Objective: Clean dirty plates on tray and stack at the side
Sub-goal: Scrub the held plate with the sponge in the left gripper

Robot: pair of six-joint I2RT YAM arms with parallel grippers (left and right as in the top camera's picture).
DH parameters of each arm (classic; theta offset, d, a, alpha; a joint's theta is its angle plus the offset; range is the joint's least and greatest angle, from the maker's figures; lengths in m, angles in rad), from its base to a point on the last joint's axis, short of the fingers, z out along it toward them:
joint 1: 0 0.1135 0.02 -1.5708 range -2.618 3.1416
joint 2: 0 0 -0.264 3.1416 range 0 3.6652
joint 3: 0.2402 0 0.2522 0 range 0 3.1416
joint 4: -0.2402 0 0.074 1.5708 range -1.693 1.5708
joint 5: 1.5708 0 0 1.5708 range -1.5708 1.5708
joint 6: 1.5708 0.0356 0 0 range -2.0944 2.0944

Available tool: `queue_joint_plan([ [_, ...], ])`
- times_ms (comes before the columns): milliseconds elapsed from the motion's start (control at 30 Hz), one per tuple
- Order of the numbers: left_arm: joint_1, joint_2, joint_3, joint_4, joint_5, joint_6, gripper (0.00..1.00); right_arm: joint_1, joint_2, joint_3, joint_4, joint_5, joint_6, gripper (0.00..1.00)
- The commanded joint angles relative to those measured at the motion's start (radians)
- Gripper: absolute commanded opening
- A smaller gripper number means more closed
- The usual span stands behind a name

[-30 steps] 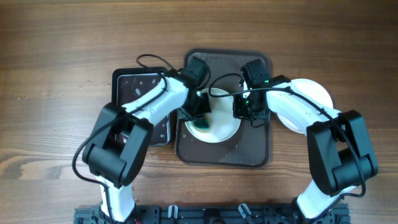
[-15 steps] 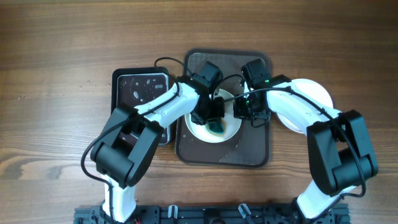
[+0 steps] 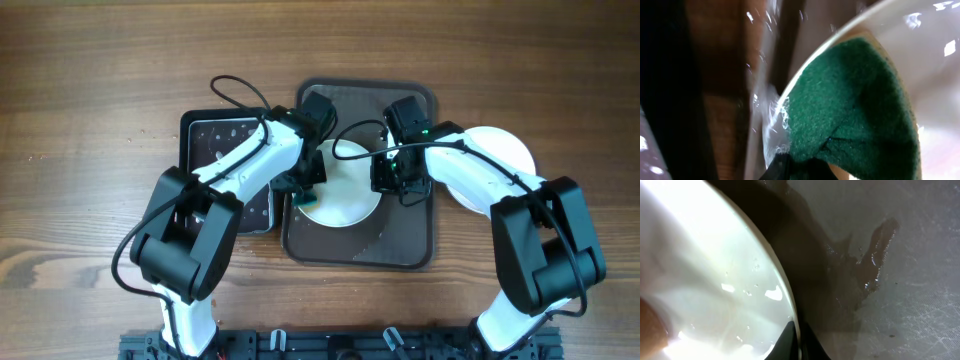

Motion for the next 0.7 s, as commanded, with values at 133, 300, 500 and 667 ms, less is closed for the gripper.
queue_joint_plan([
  [133,0.021,-0.008,0.002,0.122,0.077,-0.009,0.04,-0.012,0.016,0.002,-0.008,0.080,-0.003,0.04],
  [300,-0.006,0.014,-0.015,0.224,0.357,-0.002,0.04,-0.012,0.016,0.002,-0.008,0.080,-0.003,0.04],
  [500,-0.081,0.058,-0.042,0.282,0.532,0.030,0.04,-0.012,0.016,0.002,-0.009,0.080,-0.004,0.04],
  [667,-0.127,0.059,-0.042,0.278,0.629,0.047,0.04,-0.012,0.016,0.002,-0.008,0.080,-0.003,0.04],
])
